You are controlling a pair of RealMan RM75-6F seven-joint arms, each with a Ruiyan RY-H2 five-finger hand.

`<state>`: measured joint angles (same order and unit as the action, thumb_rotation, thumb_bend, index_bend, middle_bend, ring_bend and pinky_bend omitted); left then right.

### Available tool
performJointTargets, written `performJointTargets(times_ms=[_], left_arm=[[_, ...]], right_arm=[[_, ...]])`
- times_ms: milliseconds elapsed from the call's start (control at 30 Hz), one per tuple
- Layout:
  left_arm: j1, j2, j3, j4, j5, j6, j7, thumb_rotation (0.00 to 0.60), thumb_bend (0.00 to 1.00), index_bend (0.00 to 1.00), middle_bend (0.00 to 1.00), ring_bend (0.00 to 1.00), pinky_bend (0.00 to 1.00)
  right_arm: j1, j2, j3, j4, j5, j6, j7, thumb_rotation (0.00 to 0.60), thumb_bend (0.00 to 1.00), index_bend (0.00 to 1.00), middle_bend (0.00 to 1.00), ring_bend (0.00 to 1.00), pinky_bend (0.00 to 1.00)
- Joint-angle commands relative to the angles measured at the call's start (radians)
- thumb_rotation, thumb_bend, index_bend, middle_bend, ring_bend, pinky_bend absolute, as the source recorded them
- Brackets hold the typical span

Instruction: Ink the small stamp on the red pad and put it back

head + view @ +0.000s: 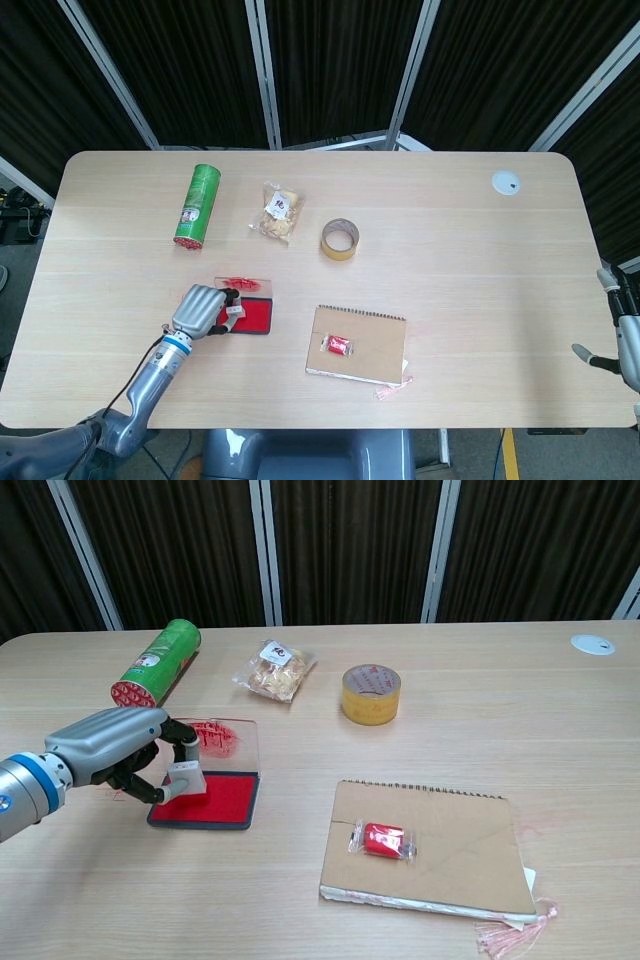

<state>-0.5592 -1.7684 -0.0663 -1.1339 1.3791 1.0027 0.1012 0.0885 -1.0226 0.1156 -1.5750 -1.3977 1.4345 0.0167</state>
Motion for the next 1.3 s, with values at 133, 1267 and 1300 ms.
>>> performJointTargets(times_ms=[133,1267,1300], left_arm=[[0.001,0.000,-0.002,0.000,0.007,0.012,-0.008,0.600,0.38,0.59,0.52,0.83,0.91],[0.064,0.171,-0.006,-0.004,-0.036,0.041,-0.120,0.600,0.38,0.58,0.52,0.83,0.90],[0.064,0.164,-0.004,0.009,-0.035,0.039,-0.120,0.600,0.38,0.58,0.52,0.83,0.90]], right_arm=[[-0.001,0.001,0.000,-0.001,-0.002,0.002,0.001,0.600,0.00,0.00,0.00,0.00,0.00],[-0.006,0.004,-0.009,-0.018,-0.020,0.015,-0.011,0.600,0.00,0.00,0.00,0.00,0.00],[-0.006,0.003,-0.009,-0.018,-0.020,0.014,-0.011,0.600,0.00,0.00,0.00,0.00,0.00]])
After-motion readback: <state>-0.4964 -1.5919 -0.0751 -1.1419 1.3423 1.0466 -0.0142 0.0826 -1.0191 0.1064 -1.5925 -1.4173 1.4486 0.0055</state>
